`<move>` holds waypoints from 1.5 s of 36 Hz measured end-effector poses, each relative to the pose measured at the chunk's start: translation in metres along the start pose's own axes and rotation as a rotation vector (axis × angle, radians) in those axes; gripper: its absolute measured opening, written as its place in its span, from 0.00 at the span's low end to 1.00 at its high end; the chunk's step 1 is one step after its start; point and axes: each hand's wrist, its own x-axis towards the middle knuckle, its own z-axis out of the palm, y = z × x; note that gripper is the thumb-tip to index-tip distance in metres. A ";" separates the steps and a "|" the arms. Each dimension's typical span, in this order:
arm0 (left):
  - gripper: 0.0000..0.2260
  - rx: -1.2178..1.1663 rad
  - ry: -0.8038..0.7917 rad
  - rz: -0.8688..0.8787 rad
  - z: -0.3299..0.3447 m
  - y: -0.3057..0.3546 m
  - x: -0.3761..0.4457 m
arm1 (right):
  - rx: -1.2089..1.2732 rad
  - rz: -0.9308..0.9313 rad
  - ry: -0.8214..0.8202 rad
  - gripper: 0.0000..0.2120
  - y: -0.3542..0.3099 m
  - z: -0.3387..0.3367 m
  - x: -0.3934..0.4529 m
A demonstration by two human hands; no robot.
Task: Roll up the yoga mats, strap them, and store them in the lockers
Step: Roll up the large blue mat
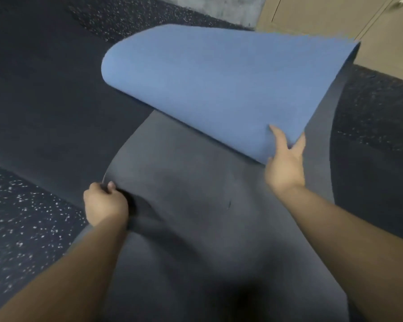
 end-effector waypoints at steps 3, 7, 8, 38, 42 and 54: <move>0.13 -0.006 -0.076 -0.016 0.007 0.005 -0.007 | -0.048 0.055 0.057 0.38 -0.004 0.004 -0.004; 0.14 -0.081 -0.159 -0.046 0.027 0.015 -0.030 | -0.211 -0.111 -0.219 0.36 -0.002 0.007 -0.032; 0.17 -0.072 -0.169 -0.029 0.032 0.017 -0.037 | -0.199 -0.125 -0.289 0.35 0.001 0.008 -0.041; 0.43 0.718 -1.199 1.056 -0.014 -0.048 -0.235 | -0.367 -0.265 -0.827 0.46 0.121 -0.084 -0.259; 0.21 0.733 -1.124 1.144 -0.023 -0.058 -0.237 | -0.325 -0.322 -0.624 0.31 0.129 -0.069 -0.265; 0.27 0.661 -0.471 1.074 -0.014 -0.061 -0.259 | -0.476 -0.349 -0.022 0.18 0.149 -0.035 -0.253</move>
